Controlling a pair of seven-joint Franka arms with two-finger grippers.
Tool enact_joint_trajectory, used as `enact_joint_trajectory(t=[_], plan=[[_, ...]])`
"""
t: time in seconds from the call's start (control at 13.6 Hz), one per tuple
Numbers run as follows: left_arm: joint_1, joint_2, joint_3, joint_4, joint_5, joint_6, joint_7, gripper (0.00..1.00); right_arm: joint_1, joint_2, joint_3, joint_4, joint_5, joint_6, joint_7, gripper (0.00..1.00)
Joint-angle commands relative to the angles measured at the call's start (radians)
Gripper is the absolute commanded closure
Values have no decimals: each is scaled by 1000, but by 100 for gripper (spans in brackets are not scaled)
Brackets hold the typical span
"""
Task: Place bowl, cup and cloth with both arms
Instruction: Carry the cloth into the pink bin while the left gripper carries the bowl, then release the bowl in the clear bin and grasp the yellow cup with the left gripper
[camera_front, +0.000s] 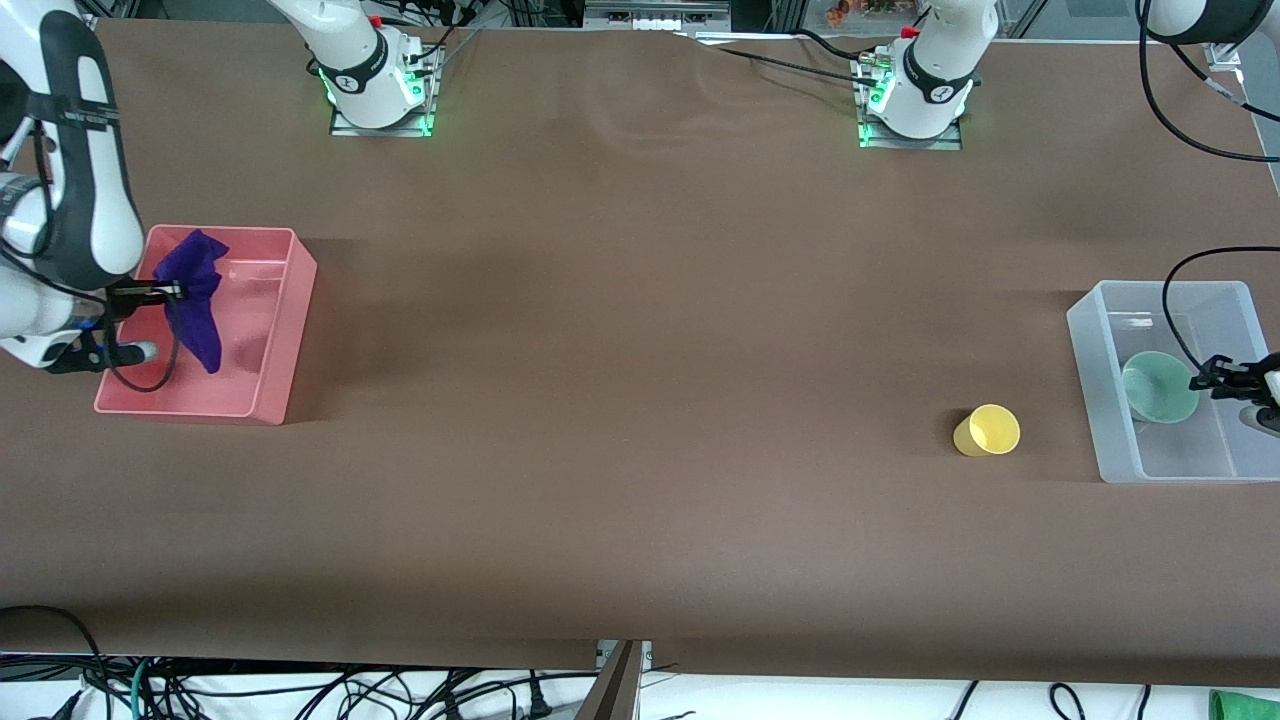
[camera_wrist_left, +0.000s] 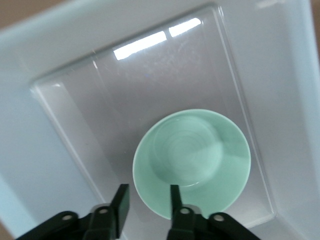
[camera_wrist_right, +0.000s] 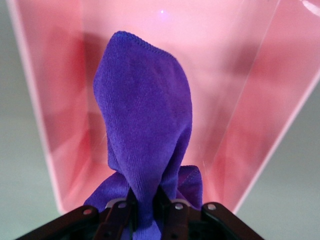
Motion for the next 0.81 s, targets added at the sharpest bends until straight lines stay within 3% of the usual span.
enact_joint_trajectory(t=[0.0,0.07,0.29,0.44,0.59,0.73], plan=[[-27,-79,-34,31,5,-91,4,0,-7,-37,-3,-83,-11,109,-22,32],[-46,-111,-45,32,5,-122,-33,0,-7,-39,-4,-74,-11,108,-22,0],[-86,-152,-143,24,10,-243,-319,0,-7,-80,3,-30,14,51,-10,0],[-87,-147,-203,4,-19,-247,-439,0,-5,-103,48,100,72,-89,-13,0],[-90,-135,-221,-28,-69,-187,-490,0,-5,-109,136,246,78,-237,-10,0],[-89,-132,-224,-181,-160,11,-486,0,-5,-121,212,338,69,-286,46,0]])
